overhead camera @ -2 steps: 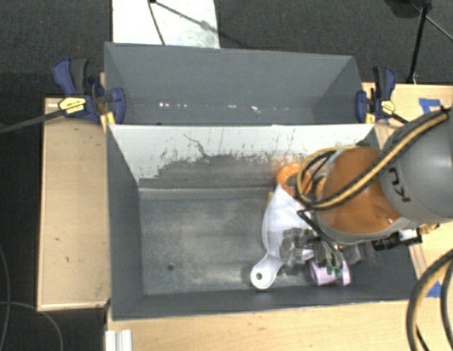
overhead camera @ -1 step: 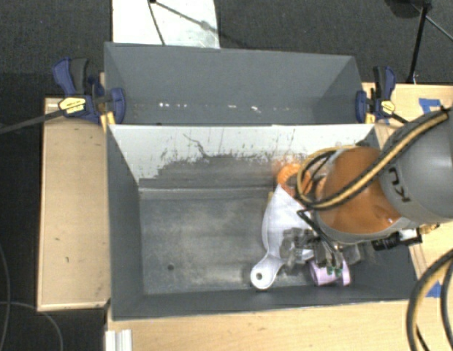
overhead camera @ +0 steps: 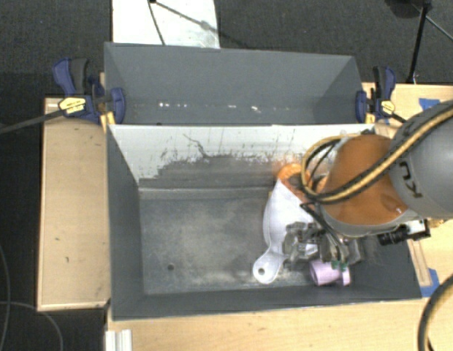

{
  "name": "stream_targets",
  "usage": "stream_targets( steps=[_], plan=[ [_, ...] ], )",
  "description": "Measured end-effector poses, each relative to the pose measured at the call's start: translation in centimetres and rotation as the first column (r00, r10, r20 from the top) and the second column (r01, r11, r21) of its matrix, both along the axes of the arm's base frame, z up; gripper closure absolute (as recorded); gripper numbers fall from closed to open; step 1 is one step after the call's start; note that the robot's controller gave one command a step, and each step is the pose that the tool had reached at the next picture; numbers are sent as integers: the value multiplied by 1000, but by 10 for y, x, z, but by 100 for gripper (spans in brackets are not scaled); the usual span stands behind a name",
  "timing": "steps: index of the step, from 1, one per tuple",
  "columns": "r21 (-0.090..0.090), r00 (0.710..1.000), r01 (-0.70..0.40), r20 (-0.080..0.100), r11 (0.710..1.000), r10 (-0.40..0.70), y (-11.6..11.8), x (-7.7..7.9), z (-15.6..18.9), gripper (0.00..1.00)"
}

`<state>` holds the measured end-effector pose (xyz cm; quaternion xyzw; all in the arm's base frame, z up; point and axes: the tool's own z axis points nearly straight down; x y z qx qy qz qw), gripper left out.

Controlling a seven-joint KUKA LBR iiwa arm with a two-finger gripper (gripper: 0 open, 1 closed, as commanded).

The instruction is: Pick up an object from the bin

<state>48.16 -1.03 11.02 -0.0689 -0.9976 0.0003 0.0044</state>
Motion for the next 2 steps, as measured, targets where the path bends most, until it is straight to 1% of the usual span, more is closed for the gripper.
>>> stream_targets(
  steps=[1, 2],
  plan=[
    [0, 999, -39, 8, 999, 39, -2, 20, 52, 100],
    [0, 999, -32, 11, 999, 32, -10, 21, 154, 100]
  ],
)
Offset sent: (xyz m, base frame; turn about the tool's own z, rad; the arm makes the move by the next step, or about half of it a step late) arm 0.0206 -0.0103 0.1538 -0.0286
